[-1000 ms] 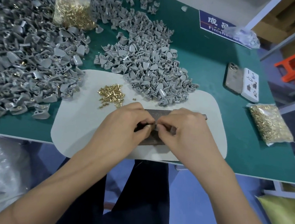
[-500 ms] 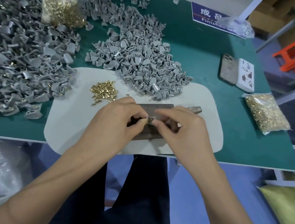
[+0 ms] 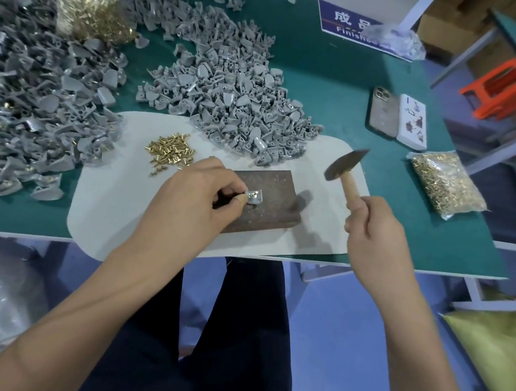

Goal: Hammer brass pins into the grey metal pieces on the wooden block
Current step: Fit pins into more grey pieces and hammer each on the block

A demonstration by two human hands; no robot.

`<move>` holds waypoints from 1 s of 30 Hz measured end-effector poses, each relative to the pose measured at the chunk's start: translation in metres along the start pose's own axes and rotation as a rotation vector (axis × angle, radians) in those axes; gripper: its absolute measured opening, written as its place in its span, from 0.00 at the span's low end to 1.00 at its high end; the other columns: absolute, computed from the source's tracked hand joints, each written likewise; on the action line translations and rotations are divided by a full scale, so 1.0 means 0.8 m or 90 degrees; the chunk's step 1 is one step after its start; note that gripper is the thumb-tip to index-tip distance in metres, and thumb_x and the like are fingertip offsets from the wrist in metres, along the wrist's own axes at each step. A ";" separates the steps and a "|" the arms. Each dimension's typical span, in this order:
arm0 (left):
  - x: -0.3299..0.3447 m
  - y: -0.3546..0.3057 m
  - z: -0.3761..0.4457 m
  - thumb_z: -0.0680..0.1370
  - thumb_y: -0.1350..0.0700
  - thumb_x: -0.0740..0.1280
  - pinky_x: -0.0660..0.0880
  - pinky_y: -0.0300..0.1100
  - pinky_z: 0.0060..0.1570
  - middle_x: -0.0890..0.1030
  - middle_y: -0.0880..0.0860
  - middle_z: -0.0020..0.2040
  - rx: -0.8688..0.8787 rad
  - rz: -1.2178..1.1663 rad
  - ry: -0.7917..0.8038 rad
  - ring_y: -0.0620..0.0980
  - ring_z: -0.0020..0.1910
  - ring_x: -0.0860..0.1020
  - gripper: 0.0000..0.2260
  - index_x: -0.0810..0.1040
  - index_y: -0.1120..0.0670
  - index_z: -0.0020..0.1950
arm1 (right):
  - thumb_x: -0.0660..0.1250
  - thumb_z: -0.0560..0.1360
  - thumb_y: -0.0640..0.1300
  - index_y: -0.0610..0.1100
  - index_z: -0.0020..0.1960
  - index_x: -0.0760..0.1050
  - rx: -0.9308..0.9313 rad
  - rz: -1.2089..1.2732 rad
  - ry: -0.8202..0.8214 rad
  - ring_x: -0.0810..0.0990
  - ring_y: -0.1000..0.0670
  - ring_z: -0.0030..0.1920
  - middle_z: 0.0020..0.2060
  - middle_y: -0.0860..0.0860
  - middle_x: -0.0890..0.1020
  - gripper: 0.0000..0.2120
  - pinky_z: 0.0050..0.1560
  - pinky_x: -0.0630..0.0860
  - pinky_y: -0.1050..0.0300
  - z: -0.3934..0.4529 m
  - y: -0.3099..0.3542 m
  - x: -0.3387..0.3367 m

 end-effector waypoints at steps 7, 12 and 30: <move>-0.003 -0.006 0.003 0.74 0.54 0.73 0.73 0.45 0.40 0.74 0.43 0.37 0.018 0.023 0.007 0.42 0.38 0.73 0.02 0.84 0.47 0.44 | 0.55 0.86 0.57 0.62 0.62 0.76 -0.178 0.167 0.151 0.68 0.47 0.34 0.36 0.47 0.73 0.12 0.35 0.72 0.51 -0.044 0.075 0.022; -0.002 -0.004 0.004 0.74 0.56 0.75 0.72 0.43 0.39 0.74 0.42 0.37 0.023 0.023 0.006 0.40 0.38 0.73 0.04 0.85 0.46 0.45 | 0.54 0.85 0.58 0.61 0.70 0.74 -0.197 0.068 0.100 0.72 0.52 0.36 0.34 0.61 0.75 0.17 0.37 0.73 0.52 -0.048 0.087 0.019; -0.004 -0.001 0.007 0.74 0.55 0.75 0.72 0.43 0.38 0.75 0.43 0.37 0.015 0.039 0.021 0.40 0.37 0.73 0.04 0.83 0.46 0.42 | 0.54 0.84 0.58 0.63 0.70 0.73 -0.178 0.010 0.065 0.69 0.52 0.32 0.32 0.58 0.75 0.17 0.33 0.69 0.53 -0.062 0.093 0.020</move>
Point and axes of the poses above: each hand's wrist, its own z-axis towards the middle knuckle, its own x-axis out of the palm, y = z × x, the point moved 9 cm from there along z, towards the middle knuckle
